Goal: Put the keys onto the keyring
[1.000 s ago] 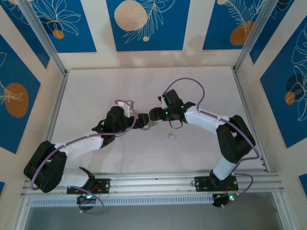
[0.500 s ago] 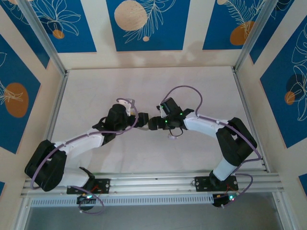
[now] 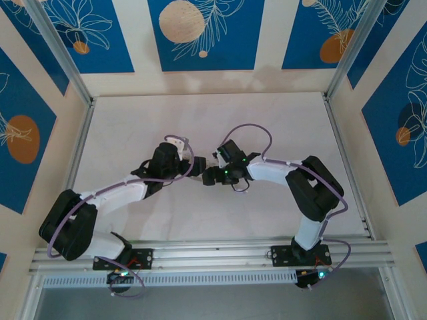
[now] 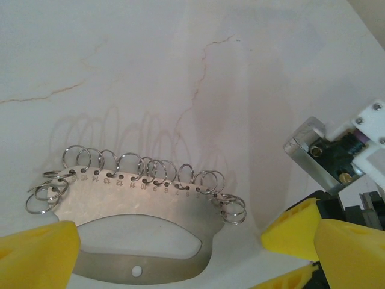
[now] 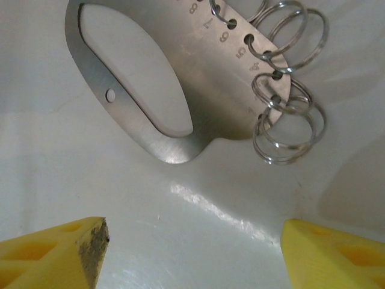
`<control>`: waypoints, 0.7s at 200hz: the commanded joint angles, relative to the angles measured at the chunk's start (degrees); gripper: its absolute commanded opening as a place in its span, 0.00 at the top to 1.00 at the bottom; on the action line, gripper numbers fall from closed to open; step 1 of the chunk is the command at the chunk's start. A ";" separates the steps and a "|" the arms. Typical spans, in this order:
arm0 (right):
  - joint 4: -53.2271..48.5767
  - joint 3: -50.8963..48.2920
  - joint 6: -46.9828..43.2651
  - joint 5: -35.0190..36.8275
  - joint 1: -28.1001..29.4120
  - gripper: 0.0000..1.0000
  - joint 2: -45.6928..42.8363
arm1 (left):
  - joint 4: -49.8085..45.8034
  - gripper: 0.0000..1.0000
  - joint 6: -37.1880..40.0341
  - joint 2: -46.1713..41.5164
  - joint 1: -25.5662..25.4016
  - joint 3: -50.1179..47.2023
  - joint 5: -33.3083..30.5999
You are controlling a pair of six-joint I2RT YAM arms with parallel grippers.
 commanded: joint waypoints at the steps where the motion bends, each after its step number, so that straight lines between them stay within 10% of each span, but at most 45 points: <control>1: 0.60 2.61 0.64 -1.85 -0.39 0.24 1.11 | -0.94 0.00 1.77 -0.07 0.55 1.70 -1.33; 140: -0.32 5.00 0.27 -4.31 -3.56 0.26 1.78 | 0.28 0.00 1.15 -0.40 0.60 0.05 -1.13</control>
